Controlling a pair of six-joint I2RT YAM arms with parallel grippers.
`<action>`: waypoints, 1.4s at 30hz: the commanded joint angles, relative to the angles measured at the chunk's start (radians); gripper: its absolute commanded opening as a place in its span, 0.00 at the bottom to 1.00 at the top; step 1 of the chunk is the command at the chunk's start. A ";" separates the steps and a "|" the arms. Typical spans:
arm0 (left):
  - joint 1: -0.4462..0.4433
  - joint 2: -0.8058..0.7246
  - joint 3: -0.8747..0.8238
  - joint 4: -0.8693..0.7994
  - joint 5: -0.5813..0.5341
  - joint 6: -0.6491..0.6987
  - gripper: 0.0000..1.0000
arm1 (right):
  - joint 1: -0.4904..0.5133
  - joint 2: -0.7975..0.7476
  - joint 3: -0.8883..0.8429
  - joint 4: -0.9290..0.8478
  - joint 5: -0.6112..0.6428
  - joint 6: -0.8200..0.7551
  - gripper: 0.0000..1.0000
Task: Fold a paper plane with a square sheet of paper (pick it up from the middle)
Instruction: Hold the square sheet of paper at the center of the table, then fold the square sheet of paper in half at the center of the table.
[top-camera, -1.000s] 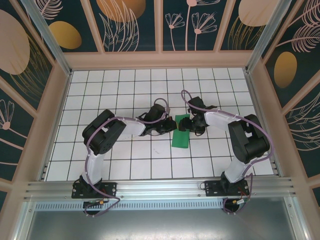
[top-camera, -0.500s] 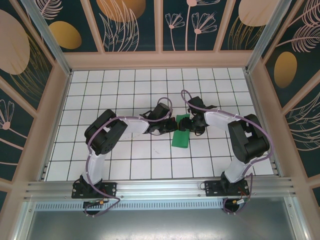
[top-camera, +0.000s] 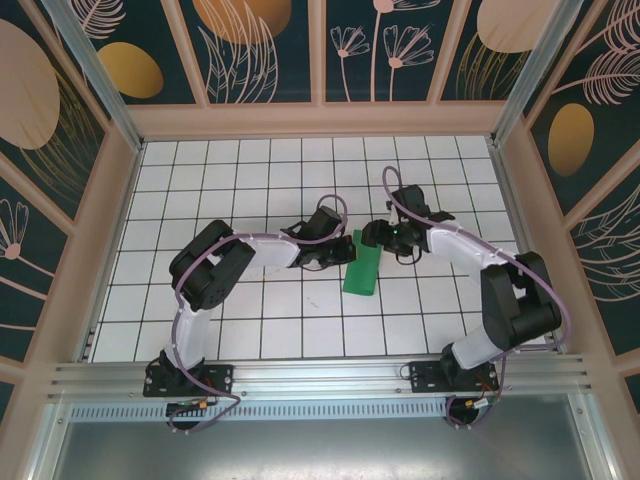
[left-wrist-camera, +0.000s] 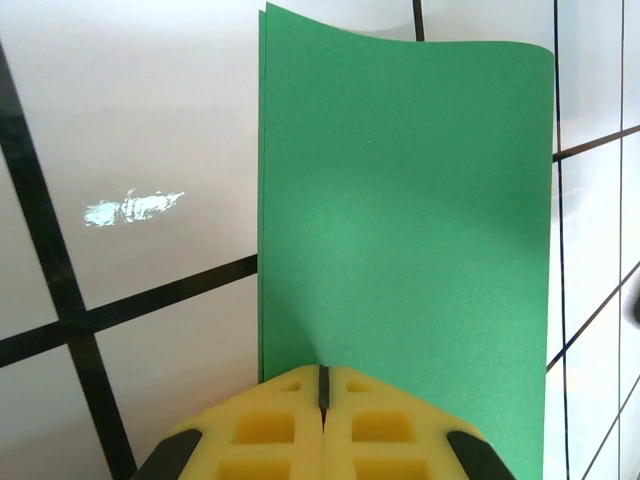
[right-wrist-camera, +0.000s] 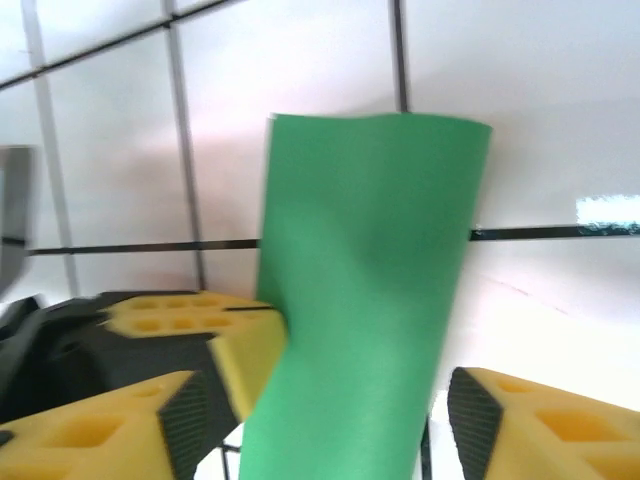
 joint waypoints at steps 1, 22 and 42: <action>-0.002 0.052 -0.015 -0.126 -0.075 0.030 0.00 | -0.005 -0.031 -0.050 0.075 -0.125 0.041 0.53; -0.002 0.066 -0.017 -0.113 -0.055 0.027 0.00 | -0.054 0.106 -0.197 0.195 -0.164 0.035 0.24; -0.004 0.074 -0.019 -0.118 -0.046 0.037 0.00 | -0.055 -0.060 -0.238 0.211 -0.318 0.065 0.26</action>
